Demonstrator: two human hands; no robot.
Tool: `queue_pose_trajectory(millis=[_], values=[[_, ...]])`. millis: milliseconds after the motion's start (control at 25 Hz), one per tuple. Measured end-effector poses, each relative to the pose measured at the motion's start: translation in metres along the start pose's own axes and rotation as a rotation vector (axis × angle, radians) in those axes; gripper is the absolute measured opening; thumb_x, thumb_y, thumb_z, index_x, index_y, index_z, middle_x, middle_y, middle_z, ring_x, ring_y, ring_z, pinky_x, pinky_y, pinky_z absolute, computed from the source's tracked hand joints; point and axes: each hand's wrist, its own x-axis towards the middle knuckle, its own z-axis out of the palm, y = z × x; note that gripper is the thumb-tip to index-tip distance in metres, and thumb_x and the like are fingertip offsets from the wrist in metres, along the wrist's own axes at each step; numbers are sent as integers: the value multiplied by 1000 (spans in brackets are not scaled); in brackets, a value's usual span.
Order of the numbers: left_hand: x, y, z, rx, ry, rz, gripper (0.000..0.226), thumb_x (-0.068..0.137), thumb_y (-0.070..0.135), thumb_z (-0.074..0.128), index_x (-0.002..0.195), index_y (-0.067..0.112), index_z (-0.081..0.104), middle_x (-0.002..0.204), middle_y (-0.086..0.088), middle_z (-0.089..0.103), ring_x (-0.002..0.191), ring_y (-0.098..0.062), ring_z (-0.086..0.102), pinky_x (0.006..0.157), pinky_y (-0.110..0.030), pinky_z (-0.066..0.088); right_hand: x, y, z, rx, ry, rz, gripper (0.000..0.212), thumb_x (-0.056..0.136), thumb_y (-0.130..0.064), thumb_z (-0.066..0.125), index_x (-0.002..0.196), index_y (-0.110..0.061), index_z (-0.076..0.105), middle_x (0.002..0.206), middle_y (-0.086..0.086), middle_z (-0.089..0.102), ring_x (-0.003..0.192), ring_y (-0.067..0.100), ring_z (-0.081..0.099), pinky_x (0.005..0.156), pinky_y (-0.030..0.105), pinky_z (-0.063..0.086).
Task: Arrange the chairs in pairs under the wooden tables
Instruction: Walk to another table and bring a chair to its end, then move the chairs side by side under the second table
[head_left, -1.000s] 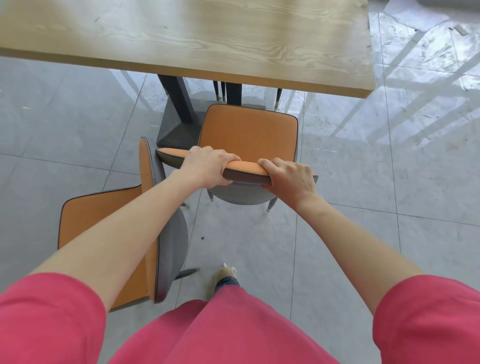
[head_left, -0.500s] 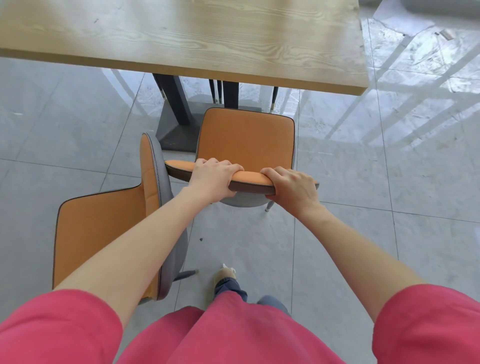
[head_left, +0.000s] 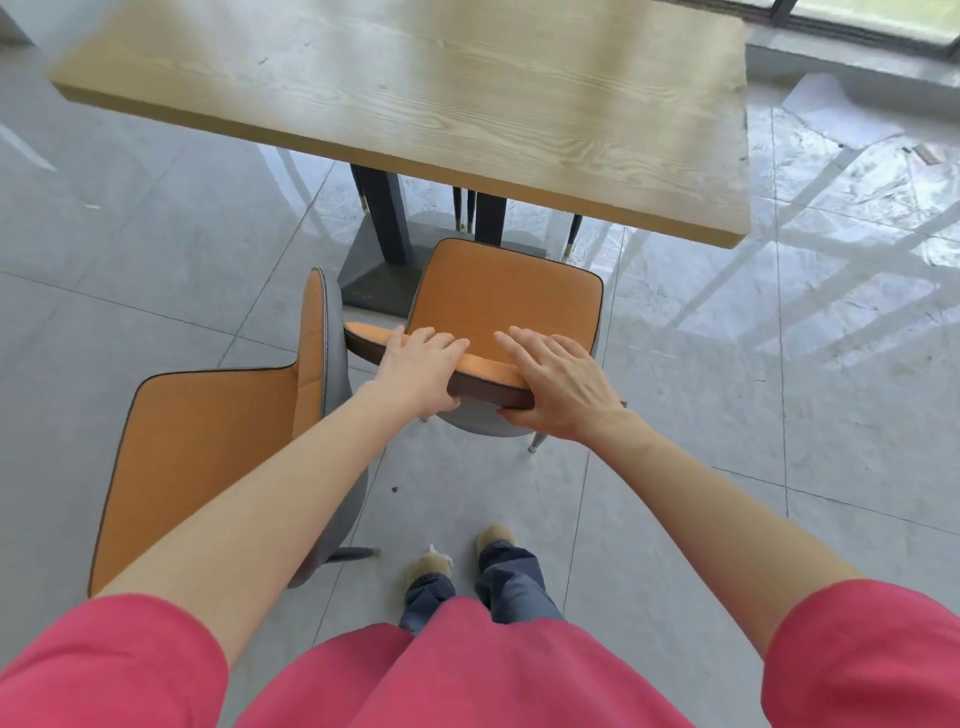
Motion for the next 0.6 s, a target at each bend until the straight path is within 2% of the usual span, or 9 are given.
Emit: queue_pose_trajectory(millis=[160,320,440,600], values=[[-17,-15,-1,-61,53,-159,73,92,40,52,151,17,15,161,-5,11,150,-28,3,119,-53,4,14,5,-9,-55,-80,-178,83,84,-53,56,149,-19,17,156,6,23,142,23,25,117,40,17],[-34,-28,2,-142,151,-313,76,93,41,50,152,17,8,162,-5,4,150,-27,-2,120,-51,2,33,-7,-11,-30,-49,-309,82,85,-59,50,149,-20,17,155,6,26,141,23,28,117,40,18],[-49,-34,11,-258,189,-445,83,92,43,51,152,15,2,162,-6,-2,150,-27,-4,120,-48,3,55,-33,-12,-11,-1,-424,83,84,-52,59,149,-15,21,154,10,30,139,27,32,115,40,25],[-72,-35,34,-525,220,-639,90,90,45,55,152,14,-2,162,-9,-1,150,-27,2,122,-46,12,78,-66,-2,-29,78,-593,83,72,-35,77,140,-6,40,145,17,44,130,33,46,103,44,42]])
